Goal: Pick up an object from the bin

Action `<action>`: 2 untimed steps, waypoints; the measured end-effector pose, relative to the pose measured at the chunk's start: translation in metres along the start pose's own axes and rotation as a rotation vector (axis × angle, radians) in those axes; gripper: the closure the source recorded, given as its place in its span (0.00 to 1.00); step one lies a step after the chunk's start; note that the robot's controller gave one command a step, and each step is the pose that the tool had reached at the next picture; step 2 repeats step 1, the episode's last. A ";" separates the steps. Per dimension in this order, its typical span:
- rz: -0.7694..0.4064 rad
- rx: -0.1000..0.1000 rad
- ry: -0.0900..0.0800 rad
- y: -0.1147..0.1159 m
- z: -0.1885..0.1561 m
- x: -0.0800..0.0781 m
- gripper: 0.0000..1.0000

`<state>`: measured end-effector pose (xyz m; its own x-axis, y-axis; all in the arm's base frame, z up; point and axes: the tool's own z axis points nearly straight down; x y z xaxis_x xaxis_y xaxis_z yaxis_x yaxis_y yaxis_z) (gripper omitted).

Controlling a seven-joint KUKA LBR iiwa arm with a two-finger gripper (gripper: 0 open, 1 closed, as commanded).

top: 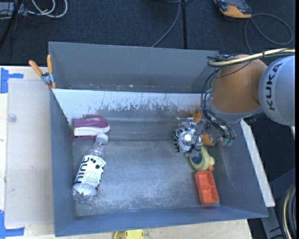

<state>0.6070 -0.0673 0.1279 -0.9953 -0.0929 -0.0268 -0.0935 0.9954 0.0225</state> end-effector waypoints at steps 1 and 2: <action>0.003 0.002 -0.009 -0.006 -0.049 -0.007 1.00; 0.003 0.002 -0.009 -0.006 -0.049 -0.007 1.00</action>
Offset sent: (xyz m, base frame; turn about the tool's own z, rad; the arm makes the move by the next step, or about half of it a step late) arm -0.0070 -0.0099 0.0974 -0.0319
